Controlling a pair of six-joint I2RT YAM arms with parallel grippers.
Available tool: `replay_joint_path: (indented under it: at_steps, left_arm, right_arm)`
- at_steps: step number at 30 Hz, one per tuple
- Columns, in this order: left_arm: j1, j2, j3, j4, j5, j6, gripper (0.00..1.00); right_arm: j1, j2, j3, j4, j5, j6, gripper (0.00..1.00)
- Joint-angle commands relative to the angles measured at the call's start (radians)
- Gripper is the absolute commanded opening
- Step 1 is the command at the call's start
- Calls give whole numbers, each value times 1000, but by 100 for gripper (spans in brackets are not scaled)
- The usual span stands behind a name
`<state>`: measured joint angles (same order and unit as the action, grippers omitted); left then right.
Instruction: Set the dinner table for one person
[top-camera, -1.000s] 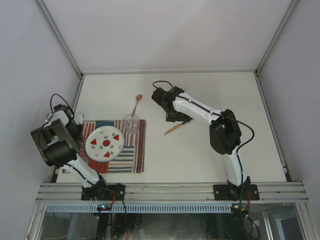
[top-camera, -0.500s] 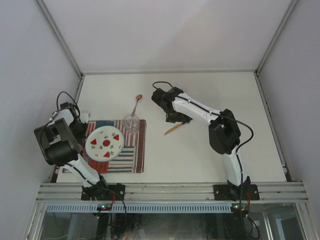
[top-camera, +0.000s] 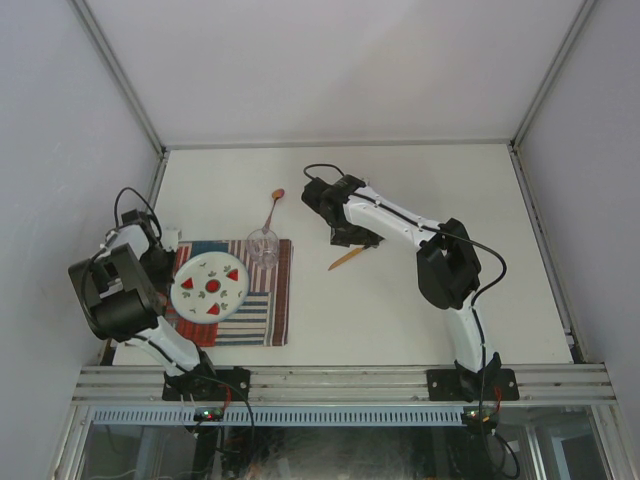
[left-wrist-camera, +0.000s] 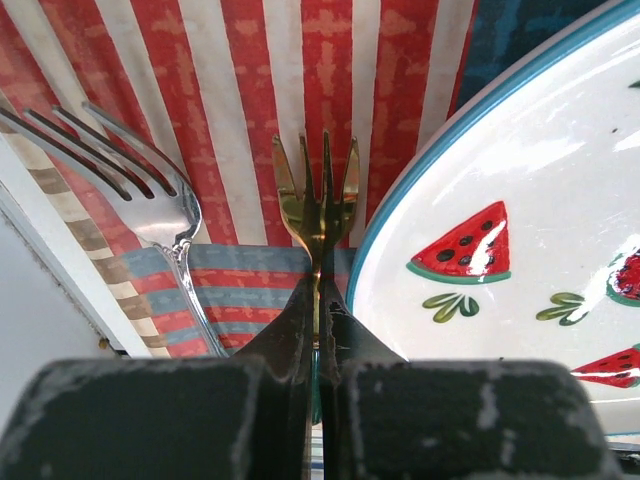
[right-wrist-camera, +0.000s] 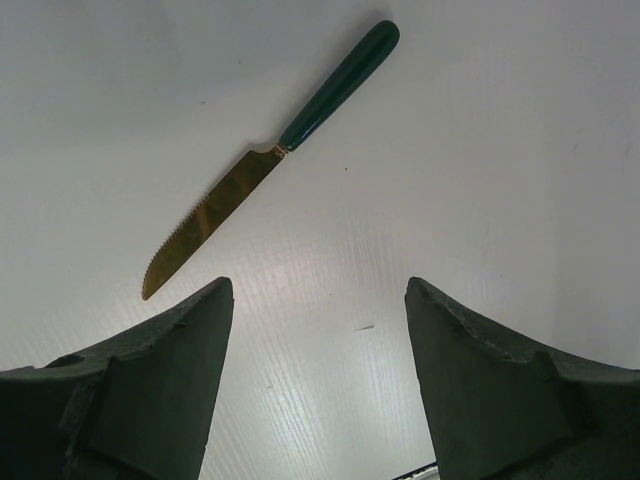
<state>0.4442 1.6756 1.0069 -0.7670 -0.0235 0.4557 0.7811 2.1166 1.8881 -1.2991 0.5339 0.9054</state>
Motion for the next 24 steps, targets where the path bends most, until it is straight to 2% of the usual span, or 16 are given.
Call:
replay_joint_path:
  at_steps: [1, 24]
  left_arm:
    - [3, -44, -27, 12, -14, -1, 0]
    - [17, -76, -54, 55, -46, -13, 0]
  right_arm:
    - [6, -3, 22, -2, 23, 21, 69]
    - [4, -15, -2, 14, 21, 6, 70]
